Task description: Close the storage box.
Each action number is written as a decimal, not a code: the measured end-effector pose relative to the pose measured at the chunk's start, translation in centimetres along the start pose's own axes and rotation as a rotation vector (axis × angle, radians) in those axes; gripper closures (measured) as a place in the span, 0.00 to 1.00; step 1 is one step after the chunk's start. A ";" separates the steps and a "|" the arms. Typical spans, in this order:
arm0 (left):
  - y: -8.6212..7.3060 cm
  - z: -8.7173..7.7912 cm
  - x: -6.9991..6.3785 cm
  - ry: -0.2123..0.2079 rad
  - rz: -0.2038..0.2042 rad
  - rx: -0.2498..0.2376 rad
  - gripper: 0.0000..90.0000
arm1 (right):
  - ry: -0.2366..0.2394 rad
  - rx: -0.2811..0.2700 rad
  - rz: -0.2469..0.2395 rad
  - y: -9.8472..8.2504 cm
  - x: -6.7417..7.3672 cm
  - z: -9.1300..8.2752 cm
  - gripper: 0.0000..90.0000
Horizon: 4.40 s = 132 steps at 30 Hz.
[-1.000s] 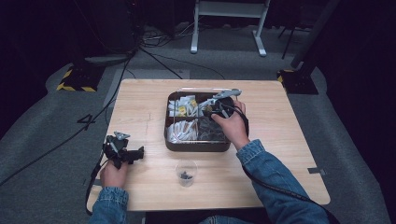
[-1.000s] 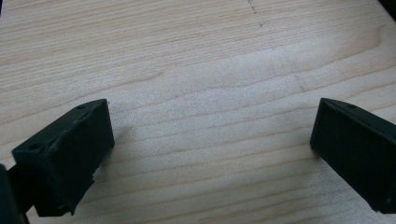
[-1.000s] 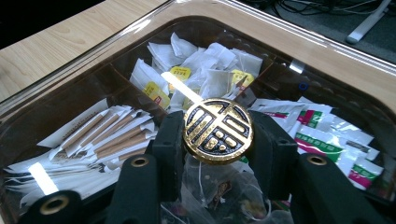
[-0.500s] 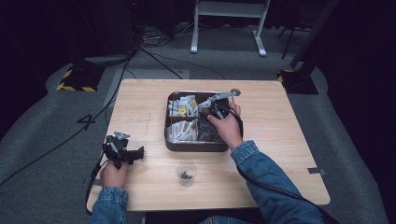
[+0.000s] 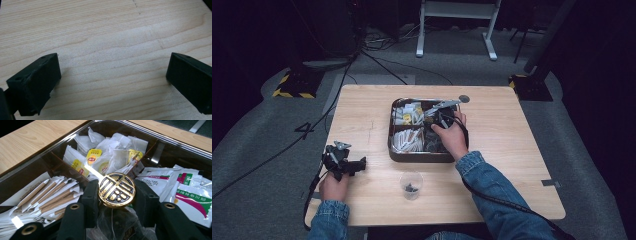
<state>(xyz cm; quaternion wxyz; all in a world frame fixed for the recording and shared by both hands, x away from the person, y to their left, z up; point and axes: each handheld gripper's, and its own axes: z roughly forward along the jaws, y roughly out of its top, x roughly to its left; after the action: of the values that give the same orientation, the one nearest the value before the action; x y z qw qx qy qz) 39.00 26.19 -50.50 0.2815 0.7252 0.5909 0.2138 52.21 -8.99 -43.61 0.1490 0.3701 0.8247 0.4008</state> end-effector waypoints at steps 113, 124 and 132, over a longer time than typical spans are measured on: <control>-0.7 -0.6 -0.1 -0.003 0.000 0.003 0.00 | 0.079 -0.181 -0.003 -0.6 -4.2 -11.0 0.39; -0.5 -0.5 0.0 -0.010 0.010 0.001 0.00 | 0.038 -0.168 0.051 -4.4 -7.3 -14.4 0.38; -0.5 -0.4 0.0 -0.011 0.011 0.001 0.00 | -0.002 -0.157 0.075 -7.0 -9.7 -16.3 0.37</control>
<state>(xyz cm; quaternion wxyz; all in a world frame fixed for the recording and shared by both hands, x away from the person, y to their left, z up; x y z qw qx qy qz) 38.35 26.31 -50.51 0.2833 0.7298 0.5853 0.2111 46.57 -27.92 -39.20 0.1633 0.3883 0.7762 0.4691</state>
